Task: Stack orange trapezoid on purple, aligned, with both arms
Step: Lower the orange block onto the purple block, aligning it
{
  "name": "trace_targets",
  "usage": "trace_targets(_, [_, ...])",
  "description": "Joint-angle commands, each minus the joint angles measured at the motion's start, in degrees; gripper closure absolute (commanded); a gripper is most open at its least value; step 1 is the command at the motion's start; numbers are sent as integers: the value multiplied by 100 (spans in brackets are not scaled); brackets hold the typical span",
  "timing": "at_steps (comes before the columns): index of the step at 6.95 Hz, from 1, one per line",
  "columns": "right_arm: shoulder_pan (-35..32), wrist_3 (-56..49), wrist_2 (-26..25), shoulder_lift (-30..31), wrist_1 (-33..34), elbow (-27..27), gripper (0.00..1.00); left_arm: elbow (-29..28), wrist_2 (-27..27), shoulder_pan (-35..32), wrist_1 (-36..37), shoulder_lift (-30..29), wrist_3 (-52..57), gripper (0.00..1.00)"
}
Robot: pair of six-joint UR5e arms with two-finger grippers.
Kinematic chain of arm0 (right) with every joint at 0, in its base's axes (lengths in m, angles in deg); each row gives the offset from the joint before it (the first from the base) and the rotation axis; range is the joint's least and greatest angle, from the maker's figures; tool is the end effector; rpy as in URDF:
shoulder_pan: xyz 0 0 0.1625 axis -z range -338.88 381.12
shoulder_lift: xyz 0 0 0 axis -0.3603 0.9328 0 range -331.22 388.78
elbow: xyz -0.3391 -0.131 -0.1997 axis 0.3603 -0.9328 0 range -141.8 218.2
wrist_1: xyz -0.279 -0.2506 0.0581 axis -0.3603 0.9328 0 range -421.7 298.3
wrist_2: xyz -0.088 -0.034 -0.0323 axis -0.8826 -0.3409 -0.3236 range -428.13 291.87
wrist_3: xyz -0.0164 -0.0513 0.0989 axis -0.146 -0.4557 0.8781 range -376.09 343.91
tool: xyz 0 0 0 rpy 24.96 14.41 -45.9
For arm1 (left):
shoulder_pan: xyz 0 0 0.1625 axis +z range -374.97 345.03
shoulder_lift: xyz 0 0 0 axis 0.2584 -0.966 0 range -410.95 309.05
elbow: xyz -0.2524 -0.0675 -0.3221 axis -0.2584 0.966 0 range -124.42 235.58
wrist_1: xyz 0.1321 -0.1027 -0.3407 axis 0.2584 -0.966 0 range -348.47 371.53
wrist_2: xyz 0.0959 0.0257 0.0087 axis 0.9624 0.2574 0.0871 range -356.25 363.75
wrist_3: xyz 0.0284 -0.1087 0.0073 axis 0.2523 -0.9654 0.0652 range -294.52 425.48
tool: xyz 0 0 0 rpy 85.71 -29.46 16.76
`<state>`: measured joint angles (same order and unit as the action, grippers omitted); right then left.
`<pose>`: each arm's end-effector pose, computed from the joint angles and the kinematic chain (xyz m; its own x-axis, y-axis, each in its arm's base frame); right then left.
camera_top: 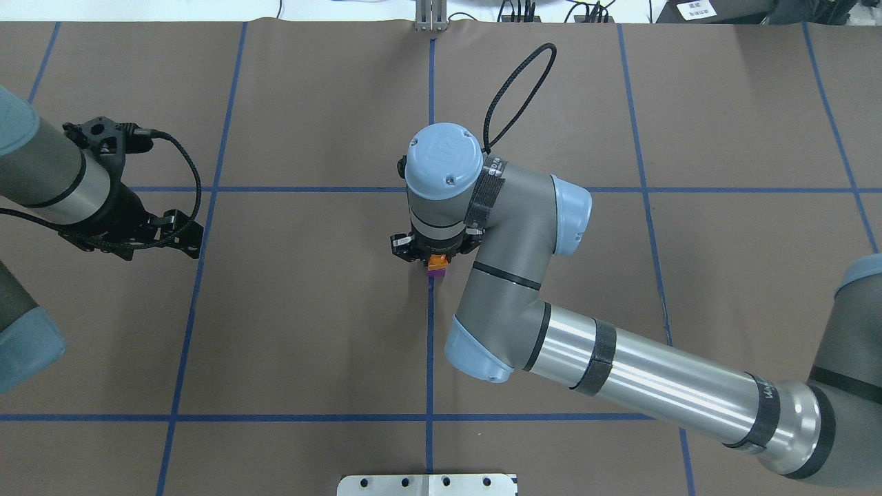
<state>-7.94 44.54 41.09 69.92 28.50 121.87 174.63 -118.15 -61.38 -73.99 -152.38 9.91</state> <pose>-0.5822 -0.4335 0.2066 0.6930 -0.1446 0.7063 0.0860 0.9893 0.1181 0.2839 -0.4053 0.3571 0.6866 -0.0251 -0.7266 0.0151 0.9997 -0.0202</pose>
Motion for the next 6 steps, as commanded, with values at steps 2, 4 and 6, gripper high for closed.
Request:
trace_targets(2, [-12, 62, 20, -9, -11, -9, 100, -5, 0, 0, 0, 0, -7, 0])
trace_targets(4, [-30, 80, 72, -9, -11, -9, 100, -5, 0, 0, 0, -9, -7, 0])
trace_targets(6, [-30, 317, 108, 8, -11, -17, 100, -5, 0, 0, 0, -9, -7, 0])
